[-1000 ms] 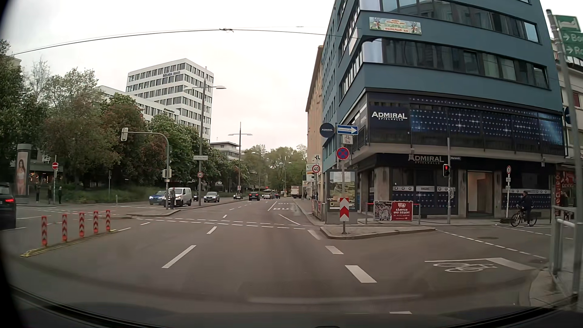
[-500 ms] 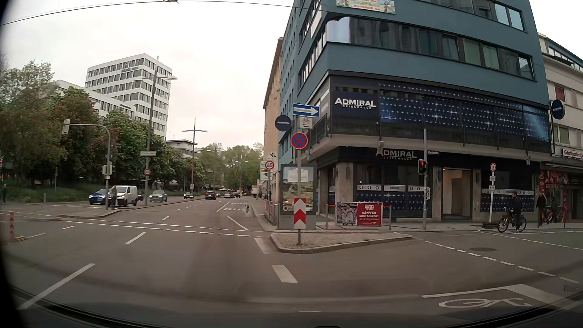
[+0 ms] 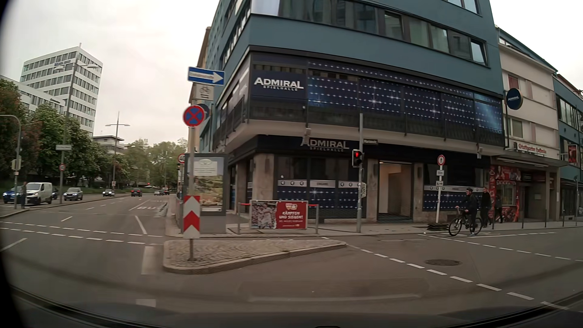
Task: Follow the waypoints while adhering to traffic rules and regulations
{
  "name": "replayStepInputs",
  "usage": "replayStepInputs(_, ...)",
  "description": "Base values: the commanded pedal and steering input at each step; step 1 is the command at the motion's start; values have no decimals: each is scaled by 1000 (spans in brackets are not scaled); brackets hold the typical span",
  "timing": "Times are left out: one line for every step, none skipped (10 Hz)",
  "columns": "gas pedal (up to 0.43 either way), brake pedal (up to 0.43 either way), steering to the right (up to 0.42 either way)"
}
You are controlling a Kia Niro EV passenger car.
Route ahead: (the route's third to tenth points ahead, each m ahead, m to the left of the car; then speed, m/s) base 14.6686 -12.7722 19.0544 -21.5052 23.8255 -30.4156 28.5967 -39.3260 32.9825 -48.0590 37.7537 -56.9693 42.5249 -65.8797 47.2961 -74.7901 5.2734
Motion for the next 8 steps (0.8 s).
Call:
replayStepInputs(0, 0, 420)
replayStepInputs(0, 0, 434)
replayStepInputs(0, 0, 434)
replayStepInputs(20, 0, 431)
replayStepInputs(59, 0, 429)
replayStepInputs(67, 0, 428)
replayStepInputs(79, 0, 429)
replayStepInputs(87, 0, 430)
